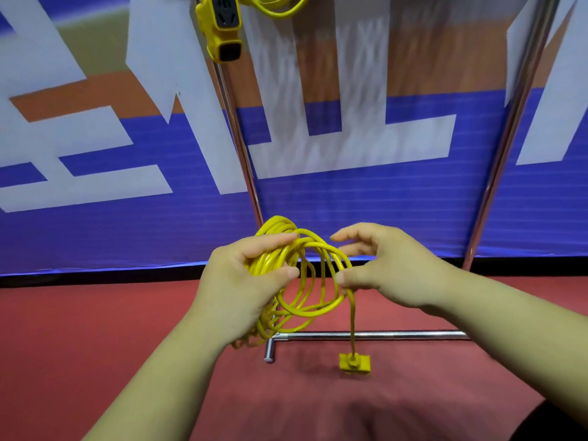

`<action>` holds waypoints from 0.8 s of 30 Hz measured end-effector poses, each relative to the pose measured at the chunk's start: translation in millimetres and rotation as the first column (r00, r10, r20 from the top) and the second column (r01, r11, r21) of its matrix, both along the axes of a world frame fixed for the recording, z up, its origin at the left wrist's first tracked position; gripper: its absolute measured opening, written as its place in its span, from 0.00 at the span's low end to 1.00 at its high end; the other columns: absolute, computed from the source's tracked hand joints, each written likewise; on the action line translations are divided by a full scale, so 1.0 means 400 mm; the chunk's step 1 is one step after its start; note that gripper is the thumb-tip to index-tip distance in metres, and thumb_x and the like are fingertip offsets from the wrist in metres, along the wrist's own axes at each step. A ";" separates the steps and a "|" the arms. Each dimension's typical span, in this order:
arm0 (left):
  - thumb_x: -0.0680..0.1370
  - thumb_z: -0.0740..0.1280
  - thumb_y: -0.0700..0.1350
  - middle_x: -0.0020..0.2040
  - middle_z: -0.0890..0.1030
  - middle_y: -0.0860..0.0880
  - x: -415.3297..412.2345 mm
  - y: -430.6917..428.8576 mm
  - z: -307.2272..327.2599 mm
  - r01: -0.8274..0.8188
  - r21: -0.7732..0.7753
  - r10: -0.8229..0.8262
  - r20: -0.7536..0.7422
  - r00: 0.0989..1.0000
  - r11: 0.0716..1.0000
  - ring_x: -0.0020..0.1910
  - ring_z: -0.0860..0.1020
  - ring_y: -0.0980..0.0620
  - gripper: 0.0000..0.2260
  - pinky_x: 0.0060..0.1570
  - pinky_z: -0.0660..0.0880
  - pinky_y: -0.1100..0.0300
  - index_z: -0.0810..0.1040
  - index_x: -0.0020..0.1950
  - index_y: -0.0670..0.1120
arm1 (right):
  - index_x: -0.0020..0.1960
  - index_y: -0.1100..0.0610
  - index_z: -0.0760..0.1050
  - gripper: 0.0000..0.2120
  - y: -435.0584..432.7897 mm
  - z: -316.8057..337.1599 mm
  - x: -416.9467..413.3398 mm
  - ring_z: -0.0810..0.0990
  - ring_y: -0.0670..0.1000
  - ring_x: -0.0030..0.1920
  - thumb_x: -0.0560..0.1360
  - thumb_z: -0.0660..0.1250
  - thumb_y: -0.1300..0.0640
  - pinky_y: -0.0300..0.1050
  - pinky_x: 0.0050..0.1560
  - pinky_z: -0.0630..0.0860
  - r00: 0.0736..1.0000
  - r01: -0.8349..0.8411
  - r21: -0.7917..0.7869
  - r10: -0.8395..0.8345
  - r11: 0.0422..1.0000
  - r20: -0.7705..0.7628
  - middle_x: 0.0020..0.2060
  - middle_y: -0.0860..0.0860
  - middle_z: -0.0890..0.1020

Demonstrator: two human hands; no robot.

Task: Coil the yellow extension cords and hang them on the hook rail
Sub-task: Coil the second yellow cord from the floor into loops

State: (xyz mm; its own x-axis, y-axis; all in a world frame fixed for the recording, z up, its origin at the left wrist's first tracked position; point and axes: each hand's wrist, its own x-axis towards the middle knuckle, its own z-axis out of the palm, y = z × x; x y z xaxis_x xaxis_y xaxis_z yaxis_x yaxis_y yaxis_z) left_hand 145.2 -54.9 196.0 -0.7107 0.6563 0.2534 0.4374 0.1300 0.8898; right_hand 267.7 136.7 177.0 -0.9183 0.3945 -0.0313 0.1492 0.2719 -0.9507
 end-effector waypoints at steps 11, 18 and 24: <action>0.77 0.73 0.38 0.24 0.75 0.52 -0.021 0.013 -0.031 -0.184 0.066 0.179 0.072 0.981 0.981 0.23 0.72 0.52 0.09 0.27 0.71 0.63 0.85 0.52 0.52 | 0.47 0.50 0.80 0.08 0.042 0.015 0.024 0.82 0.42 0.35 0.72 0.76 0.60 0.47 0.45 0.79 0.995 -0.071 0.272 0.086 0.960 -0.044 0.37 0.47 0.85; 0.77 0.73 0.40 0.25 0.76 0.52 -0.020 0.020 -0.033 -0.186 0.093 0.184 0.027 0.982 0.978 0.24 0.74 0.52 0.07 0.29 0.73 0.61 0.86 0.50 0.52 | 0.44 0.66 0.80 0.10 0.019 -0.016 0.009 0.82 0.55 0.40 0.80 0.66 0.61 0.48 0.54 0.81 0.985 -0.173 -0.154 0.172 0.973 -0.016 0.37 0.61 0.83; 0.76 0.73 0.39 0.26 0.77 0.52 0.006 0.030 -0.030 -0.144 0.126 0.145 -0.001 0.989 0.981 0.24 0.75 0.53 0.08 0.29 0.73 0.63 0.85 0.48 0.52 | 0.56 0.60 0.77 0.13 -0.013 -0.040 -0.014 0.84 0.56 0.36 0.73 0.74 0.66 0.50 0.41 0.82 0.987 -0.163 -0.112 0.164 0.980 -0.004 0.41 0.57 0.85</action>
State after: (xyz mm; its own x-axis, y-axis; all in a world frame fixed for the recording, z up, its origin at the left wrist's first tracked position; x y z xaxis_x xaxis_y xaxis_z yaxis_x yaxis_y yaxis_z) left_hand 147.8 -42.9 184.1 -0.7928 0.5091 0.3351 0.4312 0.0801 0.8987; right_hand 262.2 131.5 161.2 -0.9699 0.2330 -0.0712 0.1161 0.1851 -0.9758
